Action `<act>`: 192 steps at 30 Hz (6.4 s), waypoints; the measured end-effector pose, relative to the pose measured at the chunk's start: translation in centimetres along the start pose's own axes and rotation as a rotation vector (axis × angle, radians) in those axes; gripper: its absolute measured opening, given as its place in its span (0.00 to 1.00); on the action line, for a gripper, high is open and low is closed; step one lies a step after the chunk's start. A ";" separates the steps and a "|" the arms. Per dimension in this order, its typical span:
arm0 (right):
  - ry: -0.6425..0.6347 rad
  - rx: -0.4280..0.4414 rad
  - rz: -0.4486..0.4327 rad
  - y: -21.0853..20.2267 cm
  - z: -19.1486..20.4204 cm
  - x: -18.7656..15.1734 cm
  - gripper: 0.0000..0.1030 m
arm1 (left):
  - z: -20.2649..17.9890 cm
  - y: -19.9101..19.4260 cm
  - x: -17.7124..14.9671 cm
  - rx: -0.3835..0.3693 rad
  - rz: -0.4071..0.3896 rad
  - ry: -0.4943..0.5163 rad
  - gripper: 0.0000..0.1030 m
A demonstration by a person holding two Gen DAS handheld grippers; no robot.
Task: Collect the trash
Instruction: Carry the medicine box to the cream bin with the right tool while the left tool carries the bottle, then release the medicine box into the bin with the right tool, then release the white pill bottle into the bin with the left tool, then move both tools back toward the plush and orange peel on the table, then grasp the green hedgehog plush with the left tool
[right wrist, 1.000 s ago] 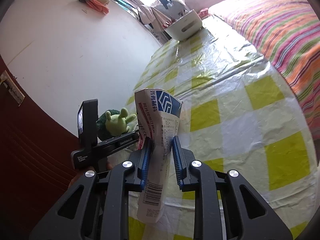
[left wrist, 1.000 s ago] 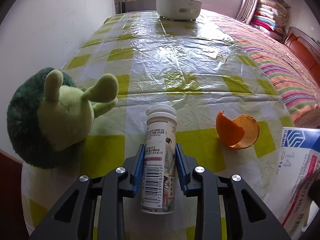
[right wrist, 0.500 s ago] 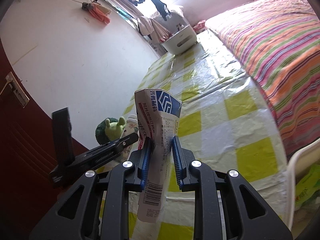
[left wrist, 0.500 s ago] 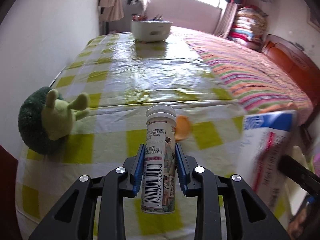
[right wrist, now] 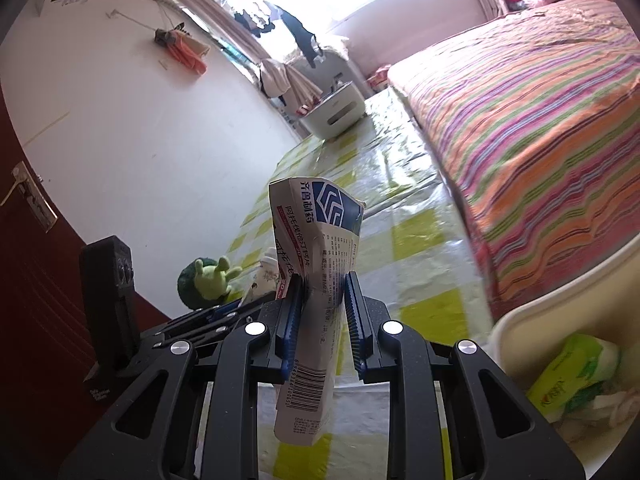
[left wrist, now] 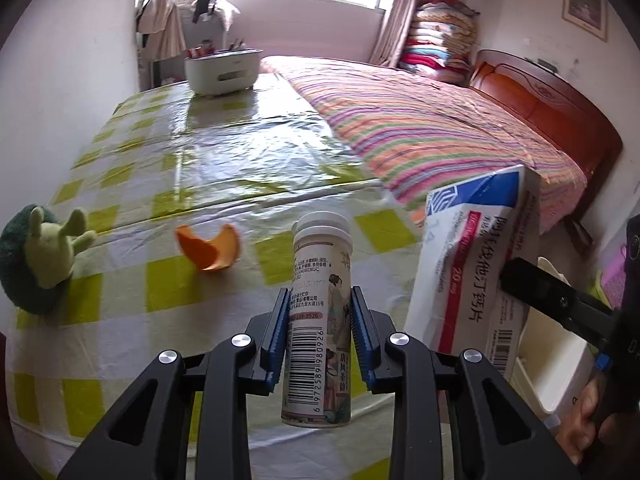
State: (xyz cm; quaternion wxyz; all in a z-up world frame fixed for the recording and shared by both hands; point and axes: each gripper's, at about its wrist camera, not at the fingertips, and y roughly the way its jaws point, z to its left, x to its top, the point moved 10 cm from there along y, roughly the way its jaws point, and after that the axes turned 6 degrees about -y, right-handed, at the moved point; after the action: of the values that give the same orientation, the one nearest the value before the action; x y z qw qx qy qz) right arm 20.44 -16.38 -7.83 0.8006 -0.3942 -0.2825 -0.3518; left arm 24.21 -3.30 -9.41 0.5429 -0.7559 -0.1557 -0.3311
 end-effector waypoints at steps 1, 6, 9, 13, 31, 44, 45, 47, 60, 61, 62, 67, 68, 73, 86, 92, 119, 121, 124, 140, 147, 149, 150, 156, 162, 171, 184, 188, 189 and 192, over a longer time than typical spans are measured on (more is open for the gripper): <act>0.003 -0.004 -0.006 -0.2 -0.3 0.1 0.20 | -0.6 0.0 0.0 -0.008 0.001 0.009 0.28; 0.016 -0.025 -0.032 -1.7 -1.6 0.4 0.20 | -3.0 -0.2 -0.1 -0.036 -0.016 0.049 0.28; 0.024 -0.037 -0.048 -2.5 -2.2 0.5 0.20 | -4.4 -0.4 -0.2 -0.053 -0.023 0.077 0.28; 0.032 -0.046 -0.062 -3.2 -3.0 0.5 0.20 | -5.8 -0.3 -0.5 -0.058 -0.027 0.110 0.28; 0.049 -0.103 -0.155 -6.5 -4.7 2.2 0.20 | -7.9 2.3 -4.2 -0.043 0.111 0.215 0.28; 0.066 -0.094 -0.181 -7.0 -4.6 2.2 0.20 | -6.2 5.4 -6.0 0.040 0.215 0.193 0.27; 0.067 -0.091 -0.182 -7.0 -4.6 2.2 0.20 | -6.4 5.5 -6.0 0.042 0.213 0.202 0.27; 0.070 -0.090 -0.188 -7.3 -4.8 2.2 0.20 | -6.6 5.5 -6.0 0.048 0.208 0.212 0.27; 0.091 -0.130 -0.245 -10.2 -7.0 2.2 0.20 | -9.9 3.4 -5.4 -0.018 0.136 0.242 0.27; 0.092 -0.136 -0.250 -10.4 -7.1 2.2 0.20 | -10.2 3.3 -5.4 -0.023 0.135 0.244 0.27; 0.092 -0.141 -0.254 -10.6 -7.2 2.1 0.20 | -10.4 3.1 -5.5 -0.028 0.132 0.247 0.27; 0.089 -0.174 -0.275 -11.7 -7.9 2.0 0.20 | -11.5 2.6 -5.5 -0.045 0.126 0.252 0.27; 0.087 -0.184 -0.281 -12.0 -8.1 1.9 0.20 | -11.8 2.4 -5.6 -0.046 0.123 0.256 0.27; 0.068 -0.249 -0.307 -13.4 -9.1 1.8 0.20 | -13.1 2.2 -5.8 -0.063 0.122 0.269 0.27; 0.025 -0.396 -0.348 -15.5 -10.3 0.9 0.23 | -15.5 2.4 -6.7 -0.086 0.130 0.305 0.27; 0.097 -0.420 -0.353 -15.7 -12.2 0.1 0.56 | -15.9 2.4 -7.0 -0.092 0.134 0.306 0.27; 0.233 -0.460 -0.478 -19.4 -14.1 0.3 0.75 | -22.2 3.2 -8.7 -0.202 0.184 0.354 0.27; 0.233 -0.461 -0.480 -19.5 -14.1 0.3 0.75 | -22.6 3.3 -8.9 -0.206 0.189 0.359 0.27; 0.234 -0.460 -0.480 -19.5 -14.2 0.3 0.75 | -23.2 3.2 -9.2 -0.209 0.179 0.377 0.27; 0.242 -0.446 -0.461 -18.9 -14.2 0.0 0.75 | -22.5 -0.3 -6.7 -0.210 0.051 0.350 0.73; 0.225 -0.410 -0.428 -16.9 -12.7 0.0 0.77 | -18.6 -0.7 -5.0 -0.151 0.031 0.294 0.73; 0.214 -0.398 -0.414 -16.0 -12.1 0.1 0.77 | -17.3 -0.6 -4.6 -0.131 0.026 0.283 0.73; 0.210 -0.394 -0.408 -15.6 -11.9 0.1 0.77 | -16.6 -0.7 -4.4 -0.119 0.022 0.275 0.73; 0.180 -0.361 -0.364 -12.6 -9.8 0.2 0.77 | -11.1 -1.2 -3.2 -0.045 -0.002 0.217 0.73; 0.148 -0.322 -0.313 -9.0 -7.0 0.0 0.77 | -4.6 -2.0 -2.1 0.037 -0.027 0.132 0.73; 0.099 -0.271 -0.218 -3.0 -3.2 -0.6 0.78 | 8.0 -4.5 -0.3 0.233 -0.108 -0.014 0.73; 0.060 -0.239 -0.094 2.6 -1.5 -2.3 0.79 | 26.1 -7.2 3.7 0.487 -0.257 -0.273 0.73; 0.052 -0.231 -0.075 3.8 -0.6 -2.3 0.79 | 27.4 -4.9 4.7 0.426 -0.211 -0.306 0.73; 0.042 -0.228 -0.070 4.2 0.0 -2.0 0.79 | 27.6 -4.2 4.8 0.420 -0.194 -0.312 0.73; -0.003 -0.210 -0.054 5.5 1.9 -0.7 0.79 | 28.0 -3.2 5.3 0.443 -0.193 -0.291 0.73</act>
State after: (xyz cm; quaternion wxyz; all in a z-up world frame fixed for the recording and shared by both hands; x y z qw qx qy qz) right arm 23.97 -12.14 -9.74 0.7447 -0.4690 -0.2558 -0.4001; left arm 35.48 23.03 -8.87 0.6328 -0.6402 -0.3717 -0.2271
